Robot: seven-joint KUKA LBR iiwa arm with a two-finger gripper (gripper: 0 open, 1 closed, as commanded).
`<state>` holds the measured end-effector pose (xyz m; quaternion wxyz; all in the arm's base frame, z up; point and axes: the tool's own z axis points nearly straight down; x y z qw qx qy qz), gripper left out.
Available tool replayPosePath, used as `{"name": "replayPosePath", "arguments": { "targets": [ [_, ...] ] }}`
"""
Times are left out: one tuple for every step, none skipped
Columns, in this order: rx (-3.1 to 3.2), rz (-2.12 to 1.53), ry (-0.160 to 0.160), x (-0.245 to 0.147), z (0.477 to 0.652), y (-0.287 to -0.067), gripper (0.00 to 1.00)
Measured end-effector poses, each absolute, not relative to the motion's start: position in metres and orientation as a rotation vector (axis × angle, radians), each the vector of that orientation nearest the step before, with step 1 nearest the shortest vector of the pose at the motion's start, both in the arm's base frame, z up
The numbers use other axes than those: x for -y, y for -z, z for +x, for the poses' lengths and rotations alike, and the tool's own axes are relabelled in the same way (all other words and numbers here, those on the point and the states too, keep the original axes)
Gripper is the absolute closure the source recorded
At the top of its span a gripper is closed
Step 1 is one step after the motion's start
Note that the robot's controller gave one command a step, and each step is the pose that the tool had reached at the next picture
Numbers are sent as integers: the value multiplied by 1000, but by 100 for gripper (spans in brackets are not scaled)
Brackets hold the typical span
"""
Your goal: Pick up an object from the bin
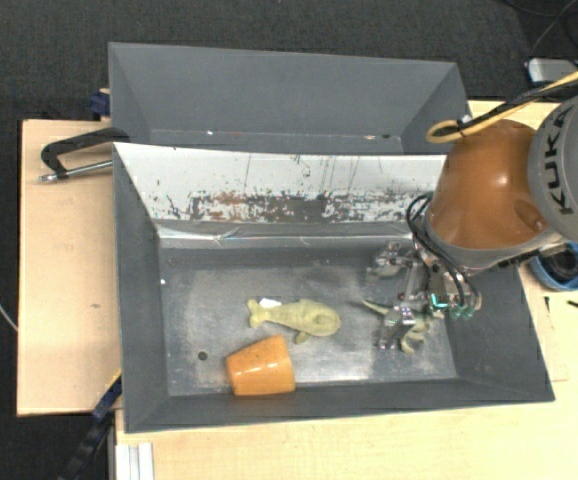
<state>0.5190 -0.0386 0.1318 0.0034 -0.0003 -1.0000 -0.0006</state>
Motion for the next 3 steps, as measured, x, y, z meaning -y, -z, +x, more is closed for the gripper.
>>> {"name": "replayPosePath", "arguments": {
  "targets": [
    [3144, -107, 0, 104, 540, -70, 0],
    [3145, -96, 2, 100, 541, -72, 100],
    [3152, 177, -4, 105, 556, -255, 100]
  ]
}}
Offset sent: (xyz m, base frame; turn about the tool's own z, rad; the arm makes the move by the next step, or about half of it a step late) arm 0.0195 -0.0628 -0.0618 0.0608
